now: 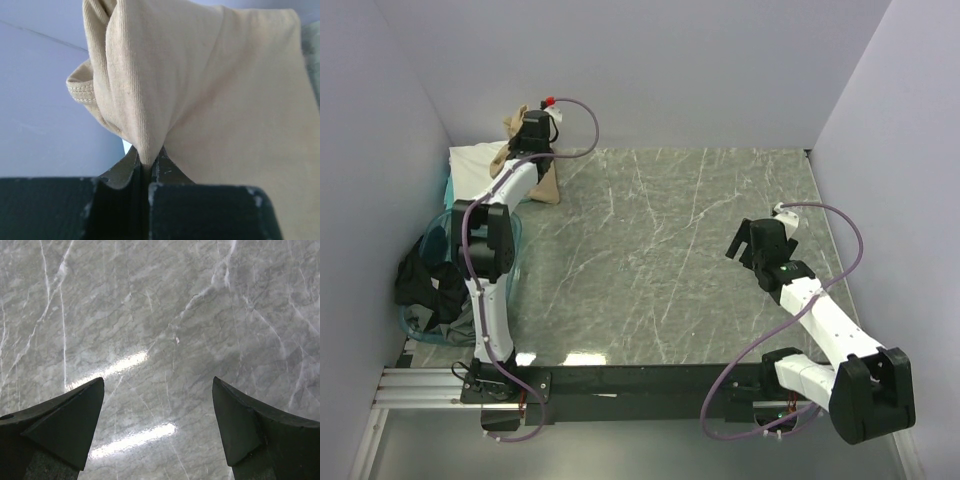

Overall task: Fold and stack the t-shirts
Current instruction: Neatly place the folded tshirt to the corner

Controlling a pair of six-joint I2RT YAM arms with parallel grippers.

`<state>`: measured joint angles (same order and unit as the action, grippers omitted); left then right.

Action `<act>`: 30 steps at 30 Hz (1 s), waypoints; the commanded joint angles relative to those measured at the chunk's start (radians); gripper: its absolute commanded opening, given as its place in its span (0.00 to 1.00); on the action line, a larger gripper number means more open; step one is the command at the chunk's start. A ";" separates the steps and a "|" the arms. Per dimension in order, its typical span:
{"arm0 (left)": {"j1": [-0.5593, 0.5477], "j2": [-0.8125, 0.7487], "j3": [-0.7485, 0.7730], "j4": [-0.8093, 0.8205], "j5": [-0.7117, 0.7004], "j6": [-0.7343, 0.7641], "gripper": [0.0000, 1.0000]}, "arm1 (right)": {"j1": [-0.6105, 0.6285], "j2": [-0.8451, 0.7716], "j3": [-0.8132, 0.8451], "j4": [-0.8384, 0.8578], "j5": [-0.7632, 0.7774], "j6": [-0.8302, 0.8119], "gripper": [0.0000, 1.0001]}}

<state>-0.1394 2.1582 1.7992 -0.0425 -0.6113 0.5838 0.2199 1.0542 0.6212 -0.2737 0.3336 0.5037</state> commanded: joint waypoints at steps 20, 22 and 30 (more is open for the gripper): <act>0.050 -0.219 -0.015 -0.026 0.111 -0.058 0.01 | -0.001 0.044 0.066 -0.016 0.045 0.004 0.95; 0.057 -0.190 -0.015 -0.027 0.104 -0.062 0.01 | -0.002 0.049 0.068 -0.018 0.051 0.007 0.95; 0.106 -0.106 0.014 0.007 0.091 -0.076 0.01 | -0.001 0.061 0.077 -0.025 0.067 0.006 0.95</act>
<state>-0.0540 2.0308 1.7729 -0.0856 -0.5201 0.5335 0.2199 1.1049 0.6445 -0.3016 0.3595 0.5041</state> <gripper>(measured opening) 0.067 0.944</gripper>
